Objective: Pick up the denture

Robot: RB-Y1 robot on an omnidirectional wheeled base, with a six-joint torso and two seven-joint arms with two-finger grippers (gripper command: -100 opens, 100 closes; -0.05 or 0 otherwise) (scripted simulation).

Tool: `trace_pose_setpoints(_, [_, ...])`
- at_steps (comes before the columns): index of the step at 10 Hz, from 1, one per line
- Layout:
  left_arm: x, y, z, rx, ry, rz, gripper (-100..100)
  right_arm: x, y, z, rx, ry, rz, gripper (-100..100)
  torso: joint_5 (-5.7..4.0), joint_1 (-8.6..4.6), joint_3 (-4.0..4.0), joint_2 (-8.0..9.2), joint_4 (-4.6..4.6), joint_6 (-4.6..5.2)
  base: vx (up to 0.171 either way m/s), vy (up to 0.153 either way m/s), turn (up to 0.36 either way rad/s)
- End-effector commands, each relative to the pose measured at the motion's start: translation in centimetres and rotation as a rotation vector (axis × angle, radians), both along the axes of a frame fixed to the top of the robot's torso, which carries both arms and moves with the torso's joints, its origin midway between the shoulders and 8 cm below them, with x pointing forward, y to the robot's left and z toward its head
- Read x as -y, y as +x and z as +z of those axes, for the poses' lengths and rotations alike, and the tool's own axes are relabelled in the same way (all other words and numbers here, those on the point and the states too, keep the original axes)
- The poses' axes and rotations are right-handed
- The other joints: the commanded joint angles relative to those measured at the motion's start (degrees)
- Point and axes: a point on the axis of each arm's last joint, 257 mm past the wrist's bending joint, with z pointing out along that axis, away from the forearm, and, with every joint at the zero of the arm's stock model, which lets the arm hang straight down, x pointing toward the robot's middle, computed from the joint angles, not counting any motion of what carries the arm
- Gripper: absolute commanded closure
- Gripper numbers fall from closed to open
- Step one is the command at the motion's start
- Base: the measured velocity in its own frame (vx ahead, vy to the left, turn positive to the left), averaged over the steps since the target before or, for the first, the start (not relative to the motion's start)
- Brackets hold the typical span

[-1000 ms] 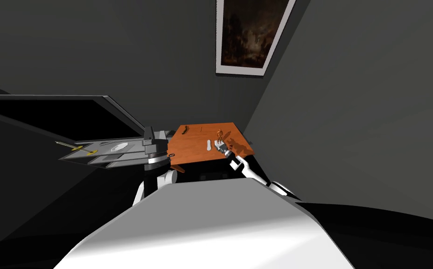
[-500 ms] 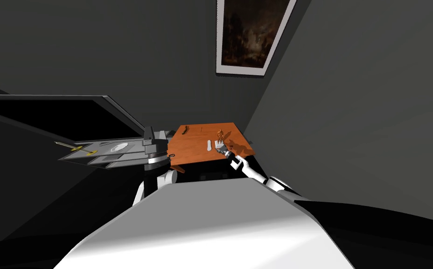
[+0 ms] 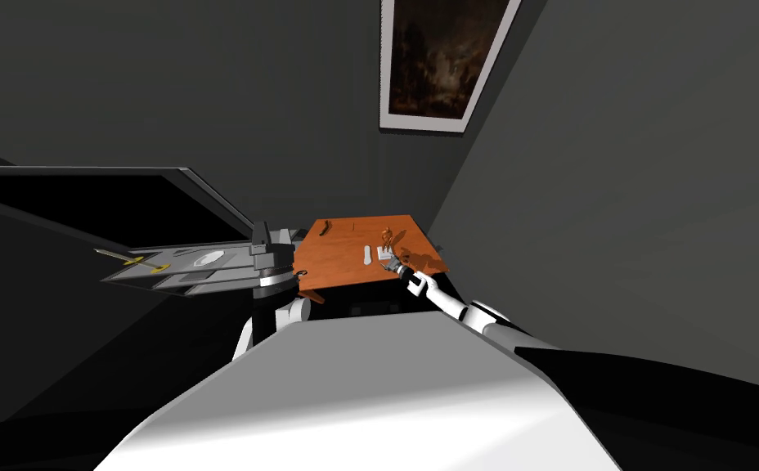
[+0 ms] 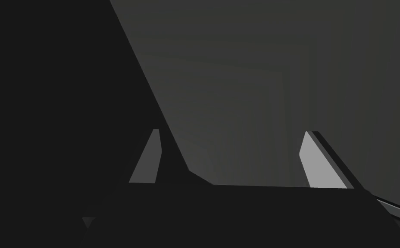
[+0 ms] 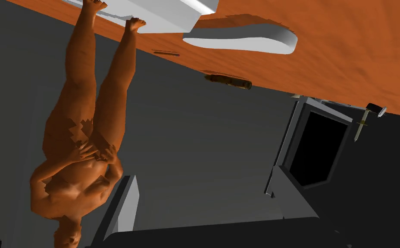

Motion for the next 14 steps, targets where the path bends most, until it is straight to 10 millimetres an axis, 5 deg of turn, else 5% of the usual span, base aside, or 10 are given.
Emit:
trace_pose_setpoints(1, [0.0, 0.0, 0.0, 0.0, 0.0, 0.0, 0, 0.8, 0.1, -1.3, 0.008, -0.074, 0.01, -100, 0.0, 0.0, 0.0, 0.0, 0.0, 0.0, 0.012, 0.01, 0.0])
trace_pose_setpoints(7, [0.0, 0.0, 0.0, 0.0, 0.0, 0.0, 0, 6.4, 0.9, -5.7, 0.028, -0.386, 0.061, -100, 0.0, 0.0, 0.0, 0.0, 0.0, 0.0, 0.011, 0.012, -0.001])
trace_pose_setpoints(8, [0.0, 0.0, 0.0, 0.0, 0.0, 0.0, 0, 8.6, 1.2, -6.7, 0.03, -0.477, 0.073, -100, -0.01, -0.02, 0.01, 0.02, 0.0, 0.01, 0.011, 0.012, -0.002])
trace_pose_setpoints(11, [0.0, 0.0, 0.0, 0.0, 0.0, 0.0, 0, 10.9, 1.6, -7.4, 0.04, -0.576, 0.09, -100, 0.0, -0.01, 0.01, 0.03, 0.01, 0.01, 0.008, 0.009, -0.001])
trace_pose_setpoints(13, [0.0, 0.0, 0.0, 0.0, 0.0, 0.0, 0, 15.2, 2.2, -8.3, 0.045, -0.734, 0.11, -100, 0.0, -0.01, 0.01, 0.02, 0.0, 0.0, 0.012, 0.012, -0.001])
trace_pose_setpoints(14, [0.0, 0.0, 0.0, 0.0, 0.0, 0.0, 0, 15.2, 2.2, -8.3, 0.05, -0.742, 0.114, -100, 0.0, 0.0, 0.01, 0.01, 0.0, 0.01, 0.011, 0.01, -0.002])
